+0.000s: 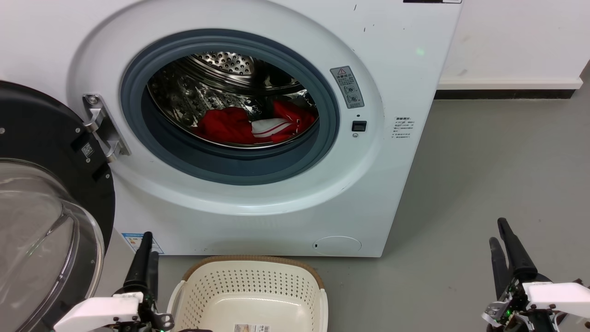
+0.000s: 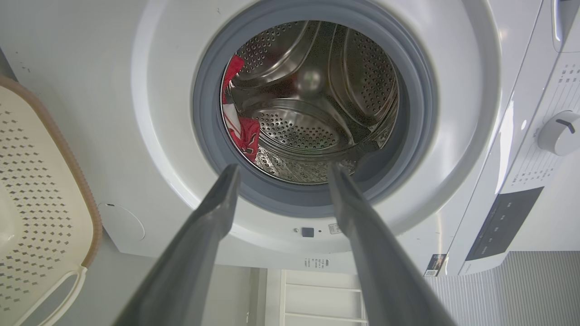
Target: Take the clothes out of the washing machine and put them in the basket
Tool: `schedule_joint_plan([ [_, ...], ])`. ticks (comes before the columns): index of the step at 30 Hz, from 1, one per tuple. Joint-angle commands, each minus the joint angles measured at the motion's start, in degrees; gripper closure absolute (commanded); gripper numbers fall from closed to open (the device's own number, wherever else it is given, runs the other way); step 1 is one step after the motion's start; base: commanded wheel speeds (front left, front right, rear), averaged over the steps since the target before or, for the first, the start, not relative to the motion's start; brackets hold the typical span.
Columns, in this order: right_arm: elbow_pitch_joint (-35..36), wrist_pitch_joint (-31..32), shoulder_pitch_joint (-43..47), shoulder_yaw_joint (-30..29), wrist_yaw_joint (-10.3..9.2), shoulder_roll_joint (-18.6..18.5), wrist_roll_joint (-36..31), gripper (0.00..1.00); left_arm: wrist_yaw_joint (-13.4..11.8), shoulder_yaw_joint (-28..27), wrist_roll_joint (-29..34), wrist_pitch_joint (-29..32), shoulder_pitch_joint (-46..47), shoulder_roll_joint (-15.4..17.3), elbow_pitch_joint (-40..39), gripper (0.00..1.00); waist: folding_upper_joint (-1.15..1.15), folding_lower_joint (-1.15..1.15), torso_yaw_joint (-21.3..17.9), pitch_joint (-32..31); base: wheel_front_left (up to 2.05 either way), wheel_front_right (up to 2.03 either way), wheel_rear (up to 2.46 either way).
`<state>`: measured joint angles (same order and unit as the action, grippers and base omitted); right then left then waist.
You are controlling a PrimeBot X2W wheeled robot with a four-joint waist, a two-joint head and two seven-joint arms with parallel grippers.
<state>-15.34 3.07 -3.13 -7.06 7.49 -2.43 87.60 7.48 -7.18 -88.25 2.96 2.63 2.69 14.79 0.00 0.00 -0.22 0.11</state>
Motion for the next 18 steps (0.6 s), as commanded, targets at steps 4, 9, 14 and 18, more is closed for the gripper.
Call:
schedule_joint_plan([
  [4, 1.96, -1.36, -0.23, -1.29, 0.0, -0.22, -5.08, 0.0, 0.0, -2.66, 4.18, -1.4, 0.86, 0.13, -0.92, 0.0, 0.0, 0.0, -0.07, 0.02, 0.0, 0.0, 0.0],
  [9, 3.0, -2.61, -0.49, -2.66, 0.0, -0.25, -12.84, 0.0, -0.58, -4.66, 8.66, -2.63, 1.31, 0.14, -1.85, 0.0, 0.0, 0.0, -0.14, 0.05, 0.0, 0.0, 0.0],
  [14, 5.83, -3.79, -1.03, -3.74, 0.0, -0.28, -21.5, 0.0, -1.51, -5.47, 13.28, -3.82, 1.3, 0.15, -4.04, 0.0, 0.0, 0.0, -0.2, 0.14, 0.0, 0.0, 0.0],
  [18, 9.63, -4.71, -1.22, -3.07, 0.0, -0.3, -29.96, 0.0, -3.89, -5.41, 19.6, -4.69, 1.07, 0.15, -7.61, 0.0, 0.0, 0.0, -0.26, 0.3, 0.0, 0.0, 0.0],
])
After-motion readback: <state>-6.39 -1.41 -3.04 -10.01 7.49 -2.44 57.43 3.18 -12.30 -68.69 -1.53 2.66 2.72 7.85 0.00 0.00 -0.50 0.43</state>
